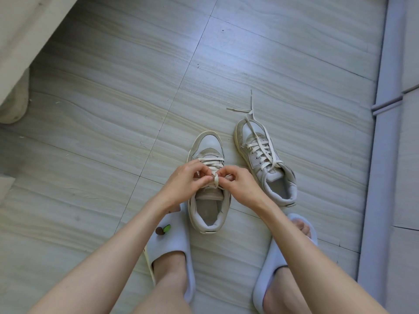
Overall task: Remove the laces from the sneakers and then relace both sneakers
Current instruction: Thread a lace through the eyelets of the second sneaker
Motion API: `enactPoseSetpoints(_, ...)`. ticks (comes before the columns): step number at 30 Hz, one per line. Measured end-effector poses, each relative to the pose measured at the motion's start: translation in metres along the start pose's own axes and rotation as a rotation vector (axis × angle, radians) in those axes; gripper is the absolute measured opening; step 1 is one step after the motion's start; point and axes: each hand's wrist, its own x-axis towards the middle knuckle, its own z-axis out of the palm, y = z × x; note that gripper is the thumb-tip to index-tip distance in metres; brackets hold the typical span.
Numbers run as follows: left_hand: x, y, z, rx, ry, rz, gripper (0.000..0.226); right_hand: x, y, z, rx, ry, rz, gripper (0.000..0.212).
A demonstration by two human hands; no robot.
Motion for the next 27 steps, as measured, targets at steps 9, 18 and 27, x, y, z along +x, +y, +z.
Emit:
enactPoseSetpoints(9, -0.024, -0.016, -0.030, 0.076, 0.017, -0.144, 0.027, -0.012, 0.026, -0.017, -0.407, 0.041, -0.072, 0.010)
enactPoseSetpoints(18, -0.022, -0.009, -0.019, -0.317, 0.121, -0.238, 0.023, -0.018, 0.036, -0.004, -0.361, 0.189, -0.057, 0.016)
enactPoseSetpoints(27, -0.017, -0.014, -0.037, -0.230, 0.025, -0.248, 0.018, -0.018, 0.025, 0.012, 0.176, 0.224, 0.234, 0.022)
